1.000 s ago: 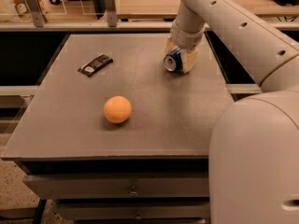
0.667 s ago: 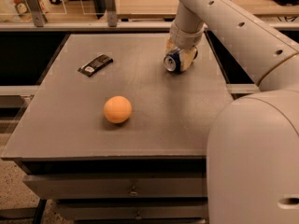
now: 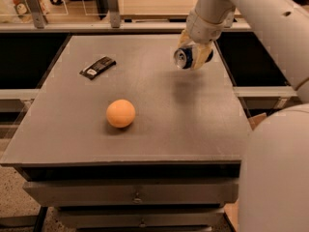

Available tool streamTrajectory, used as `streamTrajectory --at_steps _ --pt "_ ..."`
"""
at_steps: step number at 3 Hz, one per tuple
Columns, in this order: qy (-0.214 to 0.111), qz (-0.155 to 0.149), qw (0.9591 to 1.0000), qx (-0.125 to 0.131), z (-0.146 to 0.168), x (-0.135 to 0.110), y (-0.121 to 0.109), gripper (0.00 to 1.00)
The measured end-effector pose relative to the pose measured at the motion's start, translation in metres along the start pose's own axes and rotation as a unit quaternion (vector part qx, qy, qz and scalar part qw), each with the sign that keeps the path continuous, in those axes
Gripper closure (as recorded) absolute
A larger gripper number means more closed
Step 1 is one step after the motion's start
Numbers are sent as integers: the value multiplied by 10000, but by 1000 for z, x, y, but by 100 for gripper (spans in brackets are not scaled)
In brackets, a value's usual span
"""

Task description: Place pepsi can upright

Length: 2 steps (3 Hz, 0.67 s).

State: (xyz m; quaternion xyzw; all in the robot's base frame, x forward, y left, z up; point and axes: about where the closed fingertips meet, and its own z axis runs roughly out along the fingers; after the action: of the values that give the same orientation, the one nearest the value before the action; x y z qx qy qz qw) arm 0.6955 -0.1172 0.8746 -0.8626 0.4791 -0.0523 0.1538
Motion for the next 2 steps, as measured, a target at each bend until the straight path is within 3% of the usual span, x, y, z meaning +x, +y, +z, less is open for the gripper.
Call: streamTrajectory --at_steps 1,2 --pt "-625 757 9950 205 -51 -20 27 100" --pt "-1308 1346 9817 317 -91 -45 48 100"
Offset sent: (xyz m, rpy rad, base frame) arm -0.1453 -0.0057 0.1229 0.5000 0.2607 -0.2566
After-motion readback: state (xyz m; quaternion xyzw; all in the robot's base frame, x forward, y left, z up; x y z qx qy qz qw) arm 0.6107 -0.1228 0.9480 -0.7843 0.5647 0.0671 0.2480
